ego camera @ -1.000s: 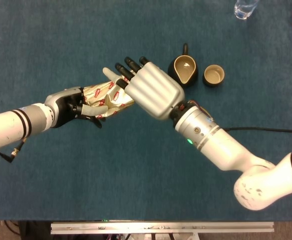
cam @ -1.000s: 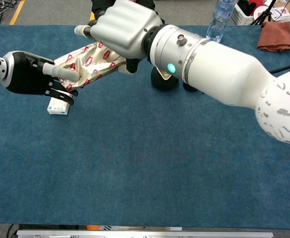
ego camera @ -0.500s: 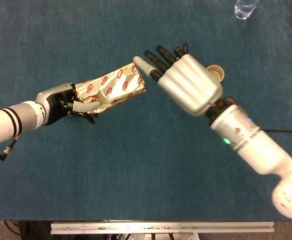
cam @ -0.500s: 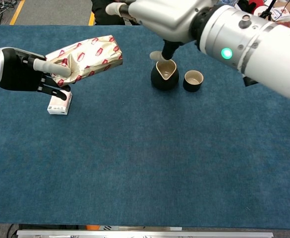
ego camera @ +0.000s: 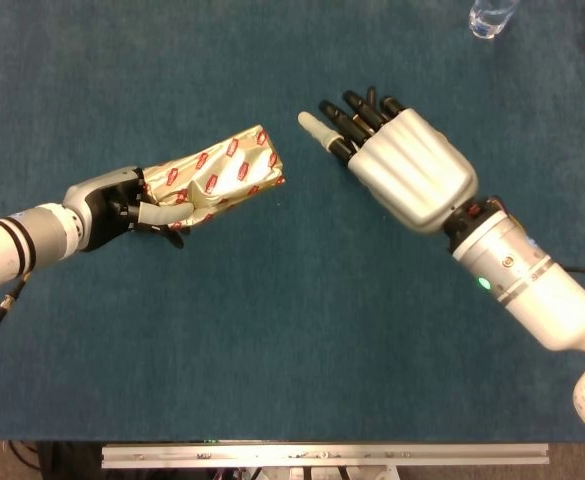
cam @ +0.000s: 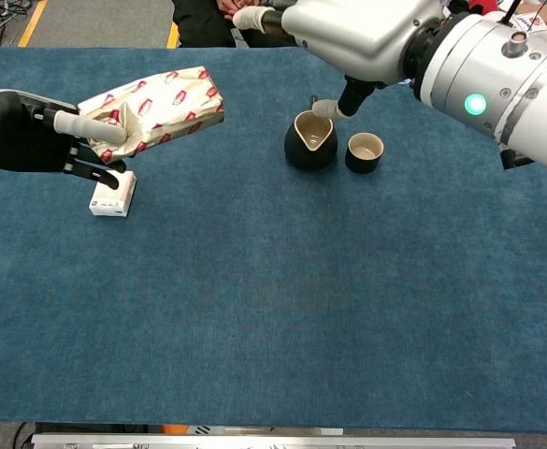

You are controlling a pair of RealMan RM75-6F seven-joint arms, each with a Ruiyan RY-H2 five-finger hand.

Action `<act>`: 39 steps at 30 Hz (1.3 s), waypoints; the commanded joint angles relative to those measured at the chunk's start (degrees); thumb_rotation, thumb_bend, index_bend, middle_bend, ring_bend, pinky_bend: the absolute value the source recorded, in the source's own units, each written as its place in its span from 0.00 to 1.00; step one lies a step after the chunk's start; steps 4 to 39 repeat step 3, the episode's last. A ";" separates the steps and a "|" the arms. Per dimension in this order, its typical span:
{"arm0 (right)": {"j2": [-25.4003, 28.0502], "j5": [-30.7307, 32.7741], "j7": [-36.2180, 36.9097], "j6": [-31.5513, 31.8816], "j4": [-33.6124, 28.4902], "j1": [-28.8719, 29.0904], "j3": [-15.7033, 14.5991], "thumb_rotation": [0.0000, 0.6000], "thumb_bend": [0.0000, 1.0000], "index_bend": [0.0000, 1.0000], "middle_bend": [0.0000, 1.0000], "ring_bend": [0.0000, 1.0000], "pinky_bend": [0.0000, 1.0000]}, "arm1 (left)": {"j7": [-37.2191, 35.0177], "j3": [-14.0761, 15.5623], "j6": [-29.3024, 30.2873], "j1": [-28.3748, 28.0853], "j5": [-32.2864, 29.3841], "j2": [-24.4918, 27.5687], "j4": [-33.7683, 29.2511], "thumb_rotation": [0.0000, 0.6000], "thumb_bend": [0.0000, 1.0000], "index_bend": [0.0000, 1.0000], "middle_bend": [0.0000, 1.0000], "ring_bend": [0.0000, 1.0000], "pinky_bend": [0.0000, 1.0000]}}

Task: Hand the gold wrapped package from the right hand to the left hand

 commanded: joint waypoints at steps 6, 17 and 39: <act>0.18 -0.20 -0.55 -0.09 -0.25 -0.64 0.07 1.00 0.23 0.00 0.13 0.13 0.33 | 0.11 -0.30 -0.22 0.27 -0.05 -0.02 -0.01 1.00 0.43 0.61 0.54 0.49 0.48; 0.18 -0.20 -0.55 -0.09 -0.25 -0.64 0.07 1.00 0.23 0.00 0.13 0.13 0.33 | 0.11 -0.30 -0.22 0.27 -0.05 -0.02 -0.01 1.00 0.43 0.61 0.54 0.49 0.48; 0.18 -0.20 -0.55 -0.09 -0.25 -0.64 0.07 1.00 0.23 0.00 0.13 0.13 0.33 | 0.11 -0.30 -0.22 0.27 -0.05 -0.02 -0.01 1.00 0.43 0.61 0.54 0.49 0.48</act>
